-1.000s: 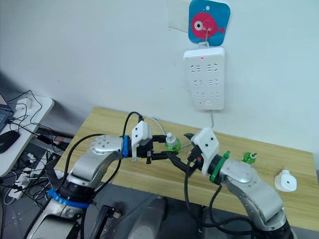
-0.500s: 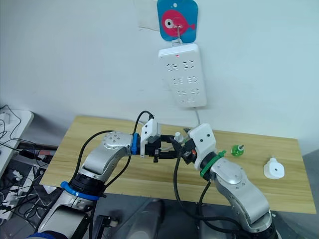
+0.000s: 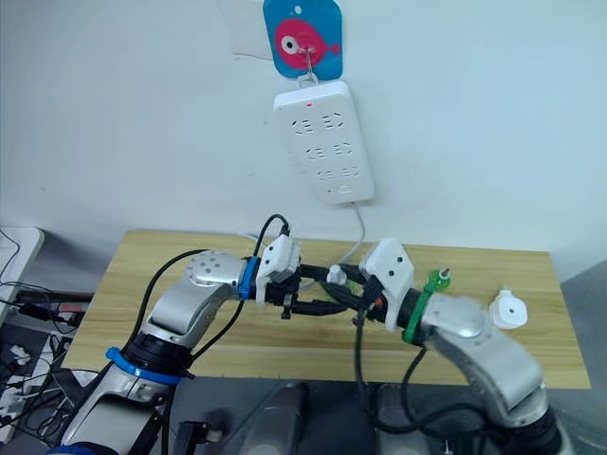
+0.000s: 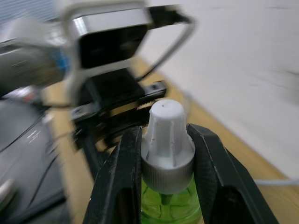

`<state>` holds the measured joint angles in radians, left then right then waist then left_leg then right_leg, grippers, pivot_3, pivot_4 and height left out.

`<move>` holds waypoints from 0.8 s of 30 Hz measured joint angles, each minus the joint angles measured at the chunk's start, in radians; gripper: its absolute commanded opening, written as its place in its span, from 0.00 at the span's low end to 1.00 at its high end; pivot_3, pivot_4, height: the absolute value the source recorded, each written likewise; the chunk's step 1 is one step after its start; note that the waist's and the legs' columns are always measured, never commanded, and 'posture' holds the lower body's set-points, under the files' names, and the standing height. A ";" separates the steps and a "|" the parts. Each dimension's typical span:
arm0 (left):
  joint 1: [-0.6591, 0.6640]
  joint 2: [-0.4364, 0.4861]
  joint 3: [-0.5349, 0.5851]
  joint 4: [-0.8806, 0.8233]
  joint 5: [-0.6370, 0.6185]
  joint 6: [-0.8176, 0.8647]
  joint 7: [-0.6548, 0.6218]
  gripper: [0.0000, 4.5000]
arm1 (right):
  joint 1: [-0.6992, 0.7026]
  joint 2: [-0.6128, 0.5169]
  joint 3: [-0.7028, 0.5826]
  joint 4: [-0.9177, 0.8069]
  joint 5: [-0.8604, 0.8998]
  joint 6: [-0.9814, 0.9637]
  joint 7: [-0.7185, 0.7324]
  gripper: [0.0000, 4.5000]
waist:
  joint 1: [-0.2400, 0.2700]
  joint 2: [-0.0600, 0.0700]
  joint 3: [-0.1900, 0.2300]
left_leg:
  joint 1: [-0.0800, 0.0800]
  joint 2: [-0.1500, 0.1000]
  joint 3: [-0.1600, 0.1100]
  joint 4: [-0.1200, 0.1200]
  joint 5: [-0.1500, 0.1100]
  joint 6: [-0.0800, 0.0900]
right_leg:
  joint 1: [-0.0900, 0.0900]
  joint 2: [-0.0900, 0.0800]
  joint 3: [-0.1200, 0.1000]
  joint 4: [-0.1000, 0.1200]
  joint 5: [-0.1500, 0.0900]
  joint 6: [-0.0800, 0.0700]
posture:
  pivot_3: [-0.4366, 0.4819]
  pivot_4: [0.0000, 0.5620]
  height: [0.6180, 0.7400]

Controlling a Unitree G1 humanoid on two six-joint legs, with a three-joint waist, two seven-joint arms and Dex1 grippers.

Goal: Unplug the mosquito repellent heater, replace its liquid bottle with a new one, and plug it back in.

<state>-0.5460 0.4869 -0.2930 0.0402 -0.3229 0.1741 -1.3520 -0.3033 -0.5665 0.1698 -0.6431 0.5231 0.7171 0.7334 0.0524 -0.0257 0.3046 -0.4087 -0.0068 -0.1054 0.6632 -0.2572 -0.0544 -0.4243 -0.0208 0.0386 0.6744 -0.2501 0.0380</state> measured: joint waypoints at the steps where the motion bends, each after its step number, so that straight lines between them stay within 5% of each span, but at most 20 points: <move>1: -0.001 0.000 -0.007 0.007 -0.003 -0.033 -0.032 0.49 | -0.033 -0.032 0.006 0.039 0.012 -0.027 0.089 0.24 | 0.000 0.000 0.000 | 0.000 0.000 0.000 0.000 0.000 0.000 | 0.000 0.000 0.000 0.000 0.000 0.000 | 0.73 0.42 1.00; 4: -0.021 -0.002 -0.016 0.054 -0.008 -0.108 -0.089 0.49 | -0.138 -0.063 0.051 0.188 0.010 -0.120 0.292 0.24 | -0.001 -0.001 0.000 | 0.001 0.000 0.000 0.000 0.000 0.000 | 0.001 0.000 0.000 0.001 0.000 0.000 | 0.74 0.42 1.00; 9: -0.061 -0.002 -0.015 0.182 0.034 -0.203 -0.116 0.49 | -0.264 -0.085 0.075 0.400 -0.026 -0.230 0.461 0.63 | 0.004 -0.001 0.000 | 0.000 -0.001 0.001 0.001 0.000 0.000 | 0.000 -0.001 0.000 0.001 0.000 0.000 | 0.75 0.43 1.00; 13: -0.066 -0.018 -0.013 0.248 0.060 -0.224 -0.083 0.49 | -0.245 -0.137 -0.001 0.383 0.017 -0.173 0.460 0.97 | 0.015 -0.001 0.000 | -0.003 -0.001 -0.001 0.001 0.000 0.000 | -0.002 -0.002 -0.001 0.000 0.000 0.000 | 0.75 0.44 1.00; 17: -0.060 -0.031 0.025 0.246 0.061 -0.201 -0.007 0.49 | -0.029 -0.191 -0.145 0.173 0.058 -0.084 0.324 0.99 | 0.035 -0.002 -0.001 | -0.005 -0.001 -0.003 0.002 0.000 0.000 | -0.003 -0.002 -0.002 0.000 0.000 0.000 | 0.75 0.45 1.00; 24: -0.048 -0.086 0.063 0.210 0.059 -0.098 0.136 0.49 | 0.129 0.048 -0.104 -0.085 0.000 0.037 -0.125 0.99 | 0.022 -0.002 -0.001 | -0.002 -0.001 0.000 0.003 0.001 -0.001 | -0.004 -0.001 0.001 0.006 0.000 0.000 | 0.73 0.45 1.00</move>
<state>-0.5945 0.4007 -0.2304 0.2504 -0.2637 0.0765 -1.2157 -0.1744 -0.5190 0.0658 -0.7286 0.5231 0.7546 0.6084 0.0742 -0.0281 0.3032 -0.4111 -0.0075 -0.1056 0.6657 -0.2563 -0.0558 -0.4282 -0.0218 0.0398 0.6799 -0.2502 0.0383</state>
